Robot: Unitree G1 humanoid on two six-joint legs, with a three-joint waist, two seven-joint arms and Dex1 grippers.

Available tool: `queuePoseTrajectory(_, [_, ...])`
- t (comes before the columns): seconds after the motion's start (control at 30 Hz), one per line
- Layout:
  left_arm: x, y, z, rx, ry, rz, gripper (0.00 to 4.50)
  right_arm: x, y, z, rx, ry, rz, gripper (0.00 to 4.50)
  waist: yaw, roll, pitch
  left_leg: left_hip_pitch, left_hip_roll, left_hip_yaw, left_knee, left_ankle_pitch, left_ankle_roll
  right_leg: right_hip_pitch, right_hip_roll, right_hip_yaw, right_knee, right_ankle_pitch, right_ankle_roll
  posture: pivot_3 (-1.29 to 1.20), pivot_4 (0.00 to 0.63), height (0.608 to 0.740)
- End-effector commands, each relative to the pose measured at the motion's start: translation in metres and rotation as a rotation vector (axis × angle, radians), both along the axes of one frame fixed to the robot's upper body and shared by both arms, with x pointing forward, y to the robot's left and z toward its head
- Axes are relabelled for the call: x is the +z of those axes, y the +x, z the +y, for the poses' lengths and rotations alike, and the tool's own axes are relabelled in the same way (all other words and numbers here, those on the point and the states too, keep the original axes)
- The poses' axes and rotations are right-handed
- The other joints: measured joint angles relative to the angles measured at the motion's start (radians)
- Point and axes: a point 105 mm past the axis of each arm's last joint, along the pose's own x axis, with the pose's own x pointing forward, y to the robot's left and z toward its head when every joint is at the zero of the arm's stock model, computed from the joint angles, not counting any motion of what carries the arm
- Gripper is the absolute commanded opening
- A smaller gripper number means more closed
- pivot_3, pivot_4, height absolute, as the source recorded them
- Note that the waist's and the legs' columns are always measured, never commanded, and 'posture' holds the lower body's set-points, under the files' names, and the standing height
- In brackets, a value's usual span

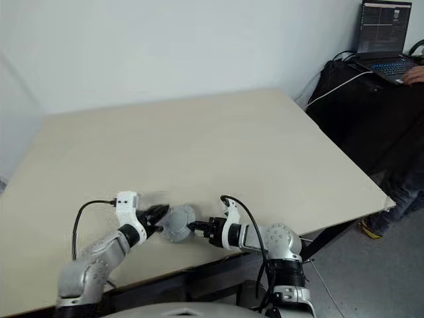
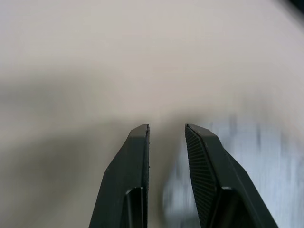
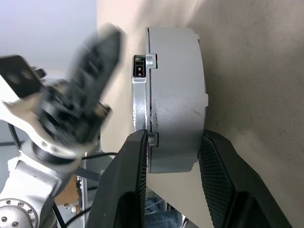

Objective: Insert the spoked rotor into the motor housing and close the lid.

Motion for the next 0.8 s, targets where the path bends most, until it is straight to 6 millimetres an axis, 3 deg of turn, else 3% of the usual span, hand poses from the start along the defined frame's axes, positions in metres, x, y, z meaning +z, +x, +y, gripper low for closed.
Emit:
queuePoseTrajectory(0.03, [0.027, -0.001, 0.021, 0.173, -0.060, -0.175, 1.23, 0.017, 0.005, 0.014, -0.032, 0.092, -0.036, 1.26, -0.001, 0.001, 0.000, 0.000, 0.000, 0.000, 0.000, 0.000, 0.000, 0.000, 0.000, 0.000, 0.000, 0.000, 0.000, 0.00, 0.000, 0.740])
queuePoseTrajectory(0.2, [0.014, -0.029, 0.008, 0.160, -0.279, -0.122, 1.23, 0.022, 0.012, 0.009, -0.082, 0.131, -0.045, 1.24, 0.001, -0.001, 0.001, -0.002, -0.001, 0.001, 0.000, -0.002, 0.003, -0.001, -0.001, 0.001, -0.002, 0.000, 0.000, 0.00, 0.000, 0.740])
queuePoseTrajectory(0.33, [0.013, -0.050, -0.017, 0.085, -0.498, -0.087, 2.41, 0.035, 0.020, 0.003, -0.130, 0.180, -0.082, 1.23, 0.002, -0.003, 0.003, -0.004, -0.002, 0.001, 0.001, -0.003, 0.005, -0.002, -0.002, 0.001, -0.002, -0.001, 0.002, 0.00, 0.000, 0.740])
queuePoseTrajectory(0.53, [0.016, -0.066, -0.031, 0.078, -0.751, -0.101, 4.41, 0.049, 0.029, -0.005, -0.167, 0.203, -0.132, 1.22, -0.006, -0.002, 0.005, -0.007, -0.001, 0.001, 0.002, -0.003, 0.005, -0.006, -0.002, 0.001, -0.001, -0.004, 0.006, 0.00, 0.000, 0.740])
queuePoseTrajectory(0.8, [0.024, -0.072, -0.031, 0.115, -0.940, -0.142, 4.50, 0.061, 0.042, -0.011, -0.211, 0.218, -0.174, 1.22, -0.008, -0.003, 0.005, -0.011, -0.002, 0.002, 0.002, -0.003, 0.005, -0.011, -0.001, 0.003, 0.000, -0.002, 0.003, 0.00, 0.000, 0.740])
